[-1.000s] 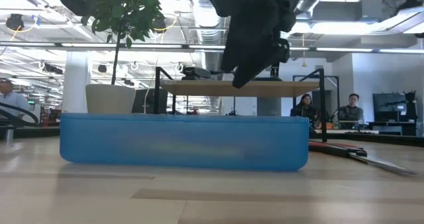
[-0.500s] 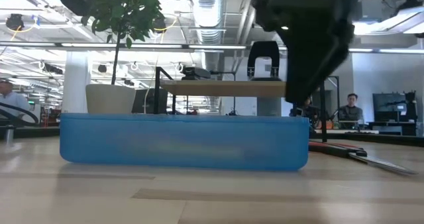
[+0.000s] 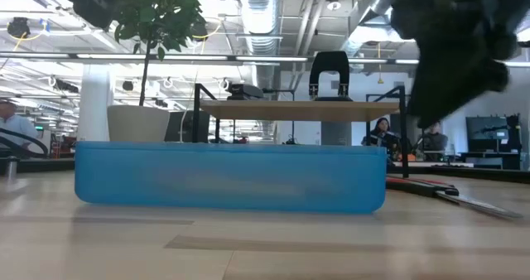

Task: Pack school essentials
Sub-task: Put the scissor into the blue pencil box

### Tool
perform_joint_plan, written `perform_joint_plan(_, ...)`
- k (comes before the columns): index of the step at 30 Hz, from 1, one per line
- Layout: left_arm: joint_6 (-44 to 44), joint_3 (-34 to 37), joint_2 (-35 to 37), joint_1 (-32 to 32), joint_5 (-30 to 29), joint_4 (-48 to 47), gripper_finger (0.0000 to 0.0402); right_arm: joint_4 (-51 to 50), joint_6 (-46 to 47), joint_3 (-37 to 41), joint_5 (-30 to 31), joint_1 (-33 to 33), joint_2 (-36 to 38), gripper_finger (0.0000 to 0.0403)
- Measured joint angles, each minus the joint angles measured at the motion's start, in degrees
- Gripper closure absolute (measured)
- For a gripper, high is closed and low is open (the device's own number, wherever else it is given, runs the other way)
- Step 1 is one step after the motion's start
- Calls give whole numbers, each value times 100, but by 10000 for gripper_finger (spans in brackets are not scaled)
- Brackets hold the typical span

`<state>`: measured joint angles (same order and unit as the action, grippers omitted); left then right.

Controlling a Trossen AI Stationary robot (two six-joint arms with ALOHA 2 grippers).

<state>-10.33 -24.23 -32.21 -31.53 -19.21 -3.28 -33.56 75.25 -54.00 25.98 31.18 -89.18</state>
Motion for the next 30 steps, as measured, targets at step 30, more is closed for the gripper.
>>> perform_joint_plan(30, 6, 0, -4, 1, 41, 99, 294, 2, 693, -83, -847, -445, -1238, 194)
